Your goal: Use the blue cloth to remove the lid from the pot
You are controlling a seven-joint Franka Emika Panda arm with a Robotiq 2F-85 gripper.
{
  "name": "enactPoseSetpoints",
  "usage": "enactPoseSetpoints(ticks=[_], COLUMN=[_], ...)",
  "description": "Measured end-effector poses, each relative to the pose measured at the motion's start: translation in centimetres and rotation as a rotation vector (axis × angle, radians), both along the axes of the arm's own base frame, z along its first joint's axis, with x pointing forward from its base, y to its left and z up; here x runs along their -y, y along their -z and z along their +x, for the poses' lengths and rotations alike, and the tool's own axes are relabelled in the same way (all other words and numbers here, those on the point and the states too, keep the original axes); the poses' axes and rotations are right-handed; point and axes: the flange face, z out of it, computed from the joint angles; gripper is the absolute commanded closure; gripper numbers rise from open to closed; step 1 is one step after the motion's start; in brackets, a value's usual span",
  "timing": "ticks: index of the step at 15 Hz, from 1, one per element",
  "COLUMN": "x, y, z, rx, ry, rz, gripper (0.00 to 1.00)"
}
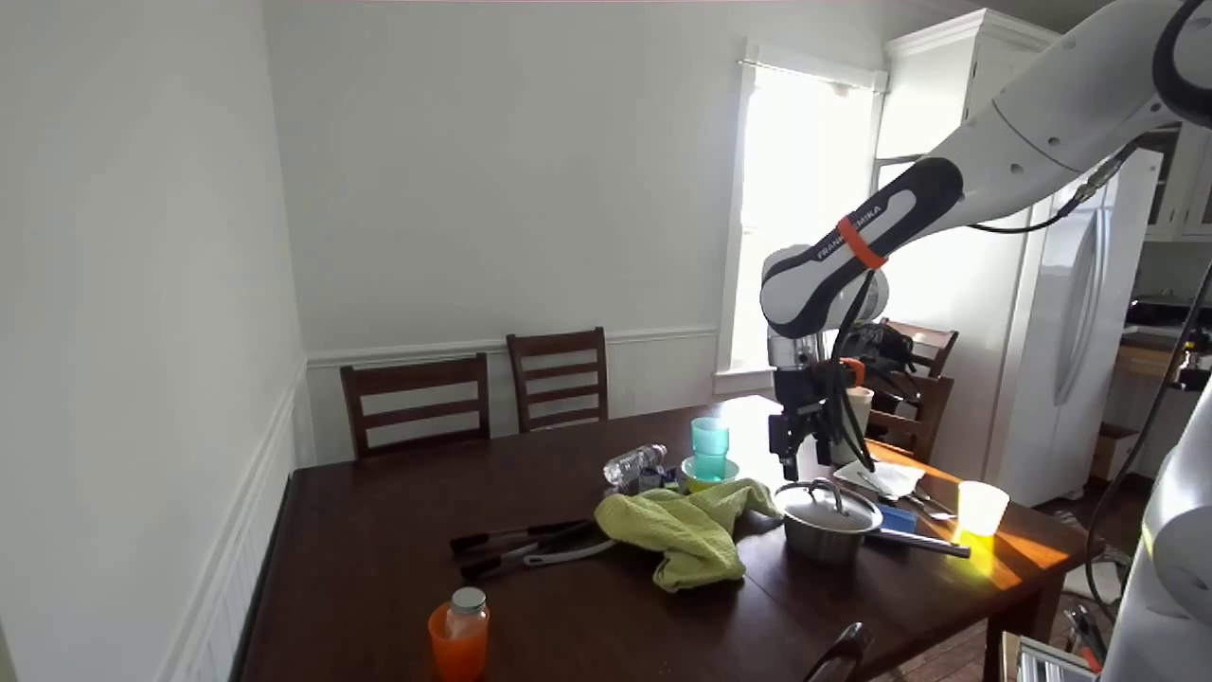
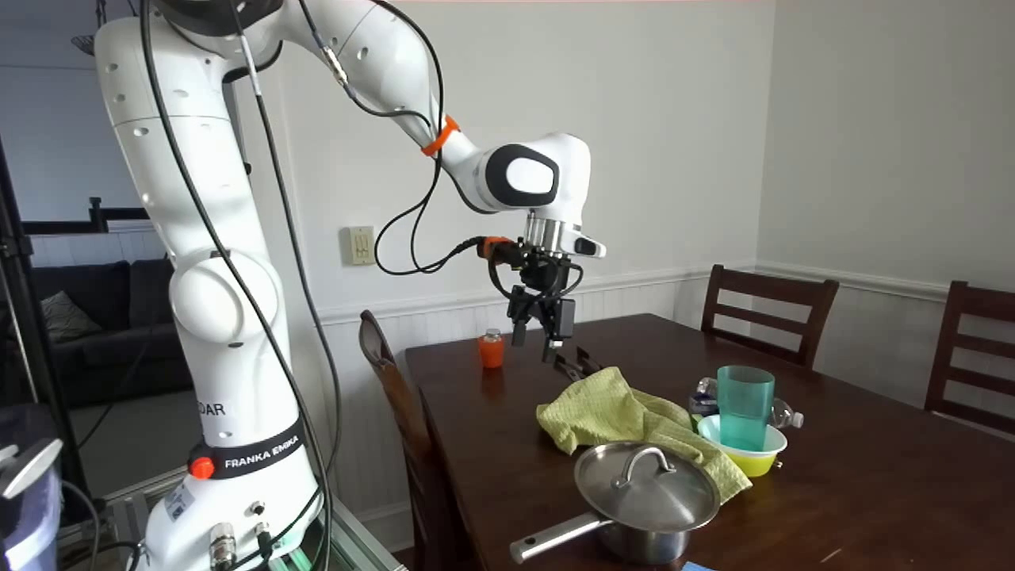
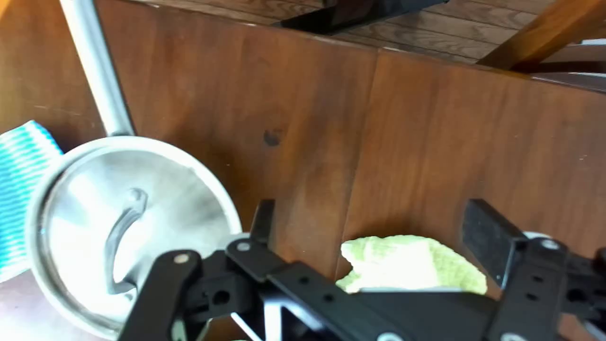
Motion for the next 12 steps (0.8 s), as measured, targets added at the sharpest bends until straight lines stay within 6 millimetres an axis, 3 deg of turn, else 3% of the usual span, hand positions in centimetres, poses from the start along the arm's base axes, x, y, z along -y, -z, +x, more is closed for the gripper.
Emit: enactPoseSetpoints(ticks=[3,9,12], x=[2.0,2.2,4.9], y=[0.1,0.1,0.4], z=[-0.8,-0.7,-1.3], rx=[0.035,0.044,0.083], ry=[-0.001,-0.003,-0.02], rz=[-0.017,-0.023,-0.073], gripper=[0.0,0.0,0.0])
